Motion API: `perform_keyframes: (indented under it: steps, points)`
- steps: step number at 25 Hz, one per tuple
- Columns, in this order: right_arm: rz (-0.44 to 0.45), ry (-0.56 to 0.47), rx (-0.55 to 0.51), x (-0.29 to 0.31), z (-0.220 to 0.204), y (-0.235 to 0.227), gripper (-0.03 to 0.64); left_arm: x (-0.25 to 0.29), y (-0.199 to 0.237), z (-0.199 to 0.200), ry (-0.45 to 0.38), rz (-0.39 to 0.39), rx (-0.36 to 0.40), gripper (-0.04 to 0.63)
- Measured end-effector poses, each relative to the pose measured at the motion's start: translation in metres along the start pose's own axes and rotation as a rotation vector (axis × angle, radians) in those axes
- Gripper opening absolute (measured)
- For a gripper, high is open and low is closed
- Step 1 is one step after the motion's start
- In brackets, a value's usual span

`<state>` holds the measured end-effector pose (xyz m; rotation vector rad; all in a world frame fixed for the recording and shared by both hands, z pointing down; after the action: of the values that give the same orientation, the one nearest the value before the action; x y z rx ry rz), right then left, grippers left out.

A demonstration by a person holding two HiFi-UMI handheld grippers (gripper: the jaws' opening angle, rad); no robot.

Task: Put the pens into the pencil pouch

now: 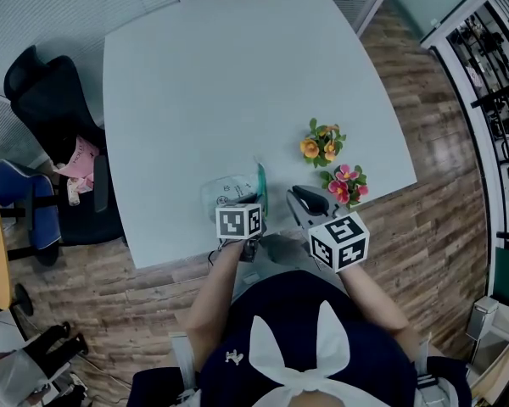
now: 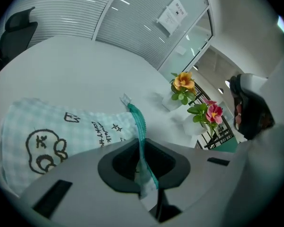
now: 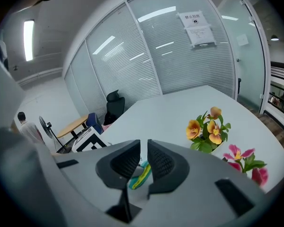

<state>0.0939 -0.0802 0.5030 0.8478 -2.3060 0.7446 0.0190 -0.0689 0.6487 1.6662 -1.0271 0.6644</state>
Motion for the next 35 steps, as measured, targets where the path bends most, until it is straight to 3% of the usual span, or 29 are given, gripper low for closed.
perform_keyframes:
  steps: [5,11,15,24,33,35]
  points:
    - [0.010,0.010,0.001,0.000,-0.004,-0.002,0.052,0.006,0.001,-0.002,0.012,0.008,0.003,0.050]
    - [0.032,0.018,-0.014,0.003,-0.003,-0.001,0.052,0.009,-0.010,0.001,0.022,-0.023,0.051,0.165]
    - [0.046,0.018,-0.029,0.005,-0.002,-0.001,0.052,0.005,-0.010,0.003,0.007,-0.014,0.051,0.176]
    - [0.073,0.010,-0.052,0.006,0.000,0.003,0.052,-0.036,-0.014,0.022,-0.131,-0.026,0.011,0.176]
    - [0.082,-0.027,-0.075,0.002,0.010,0.012,0.051,-0.086,-0.019,0.046,-0.292,0.029,0.031,0.172]
    - [0.082,-0.035,-0.073,0.001,0.011,0.014,0.049,-0.099,-0.023,0.050,-0.332,0.046,0.050,0.143]
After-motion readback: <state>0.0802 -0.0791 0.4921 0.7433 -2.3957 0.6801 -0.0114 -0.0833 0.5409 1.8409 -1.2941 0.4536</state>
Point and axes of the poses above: the fingertips, and each gripper's own axes: x forward along the fingers, y to its left, z out of its top, the point moved 1 cm from there along -x, backward along the fingers, and after that the axes turned 10 degrees about y, right-handed, at the moved point
